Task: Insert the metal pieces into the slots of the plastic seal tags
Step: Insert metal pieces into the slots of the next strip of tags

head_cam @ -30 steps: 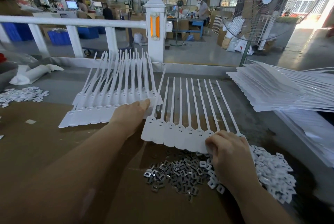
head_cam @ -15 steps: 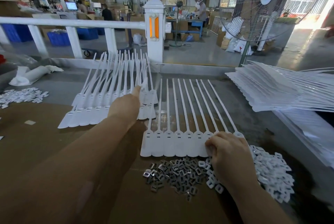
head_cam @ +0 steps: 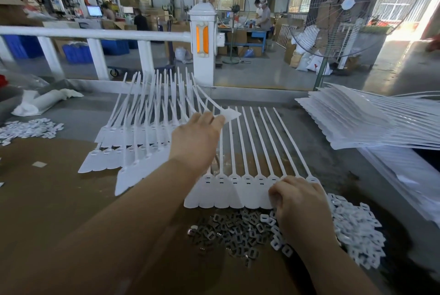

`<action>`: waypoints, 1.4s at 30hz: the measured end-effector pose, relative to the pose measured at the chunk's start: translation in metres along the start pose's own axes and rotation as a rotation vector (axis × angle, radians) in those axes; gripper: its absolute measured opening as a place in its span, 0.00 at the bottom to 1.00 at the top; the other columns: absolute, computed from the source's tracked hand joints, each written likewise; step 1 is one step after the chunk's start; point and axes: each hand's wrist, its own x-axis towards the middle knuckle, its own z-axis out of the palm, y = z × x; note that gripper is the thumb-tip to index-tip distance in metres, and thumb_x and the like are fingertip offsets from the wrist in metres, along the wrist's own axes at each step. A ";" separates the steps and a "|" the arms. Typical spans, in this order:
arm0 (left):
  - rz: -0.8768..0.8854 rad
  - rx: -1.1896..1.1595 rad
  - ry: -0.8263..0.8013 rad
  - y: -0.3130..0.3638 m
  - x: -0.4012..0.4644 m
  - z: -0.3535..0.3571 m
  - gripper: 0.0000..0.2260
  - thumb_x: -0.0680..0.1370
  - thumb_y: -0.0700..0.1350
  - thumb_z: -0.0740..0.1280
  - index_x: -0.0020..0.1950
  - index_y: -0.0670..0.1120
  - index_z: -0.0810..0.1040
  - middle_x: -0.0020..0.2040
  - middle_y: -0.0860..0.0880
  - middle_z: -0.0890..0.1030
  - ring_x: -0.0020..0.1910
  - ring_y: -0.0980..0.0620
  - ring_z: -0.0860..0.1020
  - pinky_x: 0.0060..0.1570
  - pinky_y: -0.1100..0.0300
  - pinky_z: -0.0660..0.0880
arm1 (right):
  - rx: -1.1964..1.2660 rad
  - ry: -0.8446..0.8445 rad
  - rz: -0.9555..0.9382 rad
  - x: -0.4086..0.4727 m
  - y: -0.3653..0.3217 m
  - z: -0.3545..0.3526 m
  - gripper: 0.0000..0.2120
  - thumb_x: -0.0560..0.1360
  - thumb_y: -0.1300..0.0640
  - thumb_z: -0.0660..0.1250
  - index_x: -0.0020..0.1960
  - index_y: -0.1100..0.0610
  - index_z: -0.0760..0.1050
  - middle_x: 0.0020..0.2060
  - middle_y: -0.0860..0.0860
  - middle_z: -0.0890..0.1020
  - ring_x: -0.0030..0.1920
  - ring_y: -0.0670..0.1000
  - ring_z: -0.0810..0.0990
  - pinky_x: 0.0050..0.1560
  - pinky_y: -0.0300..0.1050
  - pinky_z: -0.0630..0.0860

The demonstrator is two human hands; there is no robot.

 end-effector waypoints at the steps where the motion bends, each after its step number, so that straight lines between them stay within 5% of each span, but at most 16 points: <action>1: 0.036 -0.013 0.003 0.009 -0.001 -0.003 0.29 0.73 0.32 0.62 0.71 0.50 0.61 0.59 0.49 0.70 0.57 0.49 0.70 0.36 0.59 0.66 | -0.002 0.010 -0.004 0.000 0.000 0.001 0.12 0.60 0.70 0.74 0.29 0.57 0.75 0.26 0.49 0.75 0.29 0.52 0.74 0.38 0.43 0.65; 8: 0.256 -0.136 0.010 0.064 -0.020 -0.008 0.20 0.75 0.36 0.60 0.67 0.47 0.66 0.59 0.48 0.71 0.55 0.49 0.70 0.42 0.56 0.67 | 0.023 0.130 0.003 -0.001 0.003 0.003 0.08 0.59 0.70 0.68 0.33 0.59 0.79 0.28 0.51 0.80 0.30 0.54 0.80 0.38 0.47 0.73; 13: 0.365 -0.191 -0.019 0.085 -0.033 -0.001 0.17 0.77 0.38 0.60 0.66 0.46 0.66 0.62 0.48 0.70 0.59 0.48 0.68 0.51 0.54 0.69 | 0.022 0.234 0.099 0.000 0.003 -0.001 0.10 0.66 0.64 0.58 0.33 0.60 0.78 0.28 0.51 0.79 0.30 0.55 0.78 0.39 0.44 0.68; 17: 0.437 -0.236 -0.010 0.092 -0.036 0.003 0.17 0.79 0.43 0.59 0.68 0.47 0.66 0.63 0.49 0.70 0.62 0.48 0.67 0.55 0.54 0.68 | 0.019 0.282 0.156 0.000 0.002 -0.005 0.06 0.64 0.67 0.62 0.35 0.60 0.77 0.29 0.51 0.78 0.31 0.54 0.78 0.40 0.45 0.68; 26: 0.505 -0.315 -0.025 0.101 -0.030 0.009 0.18 0.79 0.43 0.60 0.69 0.49 0.66 0.63 0.50 0.68 0.61 0.48 0.65 0.57 0.54 0.66 | 0.028 0.338 0.307 0.002 0.001 -0.010 0.16 0.68 0.57 0.51 0.32 0.61 0.75 0.28 0.54 0.78 0.31 0.57 0.76 0.36 0.47 0.67; 31: 0.606 -0.281 -0.150 0.102 -0.036 0.016 0.18 0.79 0.43 0.59 0.69 0.49 0.68 0.62 0.48 0.71 0.61 0.48 0.67 0.58 0.53 0.66 | -0.005 0.344 0.339 0.001 0.006 -0.011 0.09 0.65 0.63 0.55 0.31 0.61 0.73 0.27 0.54 0.76 0.30 0.57 0.73 0.35 0.46 0.64; 35: 0.547 -0.420 -0.226 0.100 -0.034 0.014 0.15 0.79 0.43 0.60 0.66 0.49 0.73 0.61 0.49 0.75 0.60 0.49 0.69 0.62 0.53 0.67 | 0.000 0.310 0.315 0.000 0.008 -0.007 0.08 0.65 0.65 0.57 0.32 0.60 0.73 0.27 0.53 0.76 0.30 0.56 0.73 0.37 0.45 0.63; 42: 0.088 -0.790 -0.193 0.066 -0.028 0.007 0.12 0.81 0.45 0.60 0.62 0.49 0.78 0.60 0.53 0.77 0.59 0.55 0.73 0.62 0.62 0.68 | -0.027 0.241 0.237 -0.002 0.007 -0.002 0.08 0.63 0.71 0.67 0.36 0.60 0.78 0.33 0.53 0.81 0.35 0.56 0.78 0.42 0.50 0.70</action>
